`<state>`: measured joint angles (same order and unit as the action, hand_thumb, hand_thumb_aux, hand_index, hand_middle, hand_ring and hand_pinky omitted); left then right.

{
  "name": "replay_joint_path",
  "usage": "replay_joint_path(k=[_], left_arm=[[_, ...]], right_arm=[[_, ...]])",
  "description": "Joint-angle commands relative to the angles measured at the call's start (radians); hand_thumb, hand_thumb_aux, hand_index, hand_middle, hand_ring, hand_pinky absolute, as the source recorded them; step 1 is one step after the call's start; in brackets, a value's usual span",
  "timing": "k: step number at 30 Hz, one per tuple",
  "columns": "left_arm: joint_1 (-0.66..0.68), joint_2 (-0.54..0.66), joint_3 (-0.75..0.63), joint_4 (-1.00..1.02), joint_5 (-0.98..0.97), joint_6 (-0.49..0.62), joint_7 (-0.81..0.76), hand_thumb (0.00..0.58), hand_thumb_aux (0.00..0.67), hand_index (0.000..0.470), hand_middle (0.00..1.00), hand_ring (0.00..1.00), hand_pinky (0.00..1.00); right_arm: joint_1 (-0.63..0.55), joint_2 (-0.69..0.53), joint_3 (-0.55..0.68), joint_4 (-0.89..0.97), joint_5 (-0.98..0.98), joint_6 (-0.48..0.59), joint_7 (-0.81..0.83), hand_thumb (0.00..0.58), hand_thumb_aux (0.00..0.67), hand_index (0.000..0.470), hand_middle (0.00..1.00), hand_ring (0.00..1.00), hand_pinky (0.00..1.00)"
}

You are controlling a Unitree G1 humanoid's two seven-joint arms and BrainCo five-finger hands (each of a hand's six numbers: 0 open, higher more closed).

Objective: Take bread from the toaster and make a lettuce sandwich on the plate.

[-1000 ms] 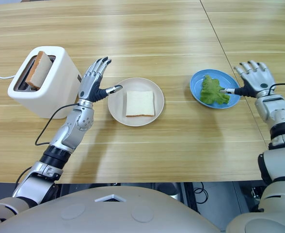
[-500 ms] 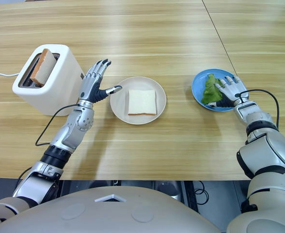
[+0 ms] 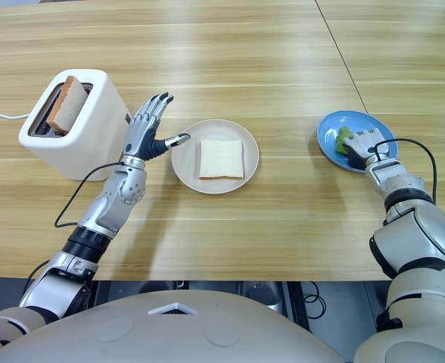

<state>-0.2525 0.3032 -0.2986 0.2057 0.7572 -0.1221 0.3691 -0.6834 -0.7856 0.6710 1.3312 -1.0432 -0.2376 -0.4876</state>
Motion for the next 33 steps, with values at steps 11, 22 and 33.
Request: replay_joint_path(k=[11, 22, 33], left_arm=[[0.014, 0.012, 0.007, 0.006, -0.008, 0.0, -0.007, 0.0, 0.0, 0.0, 0.0, 0.0, 0.0], [0.011, 0.019, 0.085, 0.008, -0.096, -0.041, -0.001, 0.0, 0.0, 0.0, 0.0, 0.0, 0.0], [0.001, 0.007, 0.092, 0.054, -0.11, -0.067, 0.0, 0.0, 0.0, 0.0, 0.0, 0.0, 0.0]], right_arm=[[0.011, -0.048, -0.03, -0.025, 0.084, -0.066, -0.037, 0.58, 0.67, 0.46, 1.0, 1.0, 1.0], [0.212, -0.18, -0.29, -0.803, 0.228, -0.071, -0.039, 0.58, 0.67, 0.46, 1.0, 1.0, 1.0], [0.131, 0.252, -0.13, -0.939, 0.094, -0.017, 0.143, 0.58, 0.67, 0.46, 1.0, 1.0, 1.0]])
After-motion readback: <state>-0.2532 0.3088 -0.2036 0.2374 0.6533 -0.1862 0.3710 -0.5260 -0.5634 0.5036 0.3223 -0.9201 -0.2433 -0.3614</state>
